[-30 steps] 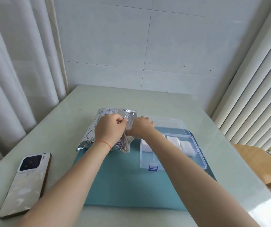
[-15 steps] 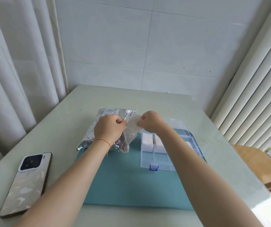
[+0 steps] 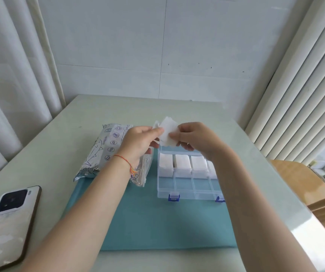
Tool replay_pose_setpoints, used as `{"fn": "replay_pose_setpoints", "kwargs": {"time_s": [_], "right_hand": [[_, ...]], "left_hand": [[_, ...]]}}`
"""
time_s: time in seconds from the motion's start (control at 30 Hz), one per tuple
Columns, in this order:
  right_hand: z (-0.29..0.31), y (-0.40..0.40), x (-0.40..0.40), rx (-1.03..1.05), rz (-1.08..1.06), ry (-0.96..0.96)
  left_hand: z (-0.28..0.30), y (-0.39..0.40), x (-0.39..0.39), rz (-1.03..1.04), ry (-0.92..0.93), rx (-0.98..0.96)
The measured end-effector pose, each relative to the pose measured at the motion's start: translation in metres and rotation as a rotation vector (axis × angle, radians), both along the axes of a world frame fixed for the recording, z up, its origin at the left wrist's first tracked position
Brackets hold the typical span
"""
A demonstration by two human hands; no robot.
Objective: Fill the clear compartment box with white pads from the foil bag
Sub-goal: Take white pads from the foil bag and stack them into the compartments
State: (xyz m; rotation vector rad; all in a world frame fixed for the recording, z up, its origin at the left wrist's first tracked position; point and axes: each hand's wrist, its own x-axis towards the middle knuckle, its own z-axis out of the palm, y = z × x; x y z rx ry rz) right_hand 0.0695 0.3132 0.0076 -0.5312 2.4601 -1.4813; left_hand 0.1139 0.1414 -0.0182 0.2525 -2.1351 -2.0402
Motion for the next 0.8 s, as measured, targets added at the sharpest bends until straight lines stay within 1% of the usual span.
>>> {"fn": "replay_pose_setpoints", "kwargs": {"time_s": [0.1, 0.23, 0.37, 0.47, 0.53, 0.6, 0.67, 0.73, 0.8], "right_hand": [[0.000, -0.002, -0.002, -0.053, -0.020, -0.002], [-0.005, -0.010, -0.001, -0.109, -0.088, 0.012], [-0.017, -0.030, 0.005, -0.231, -0.168, -0.020], [-0.021, -0.037, 0.007, -0.254, -0.233, 0.031], [-0.021, -0.039, 0.008, -0.255, -0.224, 0.057], [-0.021, -0.042, 0.011, -0.213, -0.187, 0.094], [-0.022, -0.044, 0.013, -0.103, -0.150, 0.173], [-0.023, -0.041, 0.013, 0.031, -0.129, 0.259], [-0.023, -0.036, 0.010, 0.114, -0.139, 0.322]], "left_hand": [[-0.005, 0.003, -0.008, 0.004, -0.001, 0.127], [-0.006, 0.008, -0.010, -0.005, -0.014, 0.189], [-0.005, 0.016, -0.009, -0.011, 0.000, 0.233], [-0.001, 0.019, -0.007, -0.010, -0.018, 0.350], [0.001, 0.022, -0.006, -0.044, -0.035, 0.438], [0.001, 0.025, -0.005, -0.071, -0.055, 0.505], [0.002, 0.026, -0.003, -0.105, -0.079, 0.581], [0.004, 0.023, -0.001, -0.181, -0.097, 0.698], [0.006, 0.018, 0.003, -0.273, -0.114, 0.795]]}}
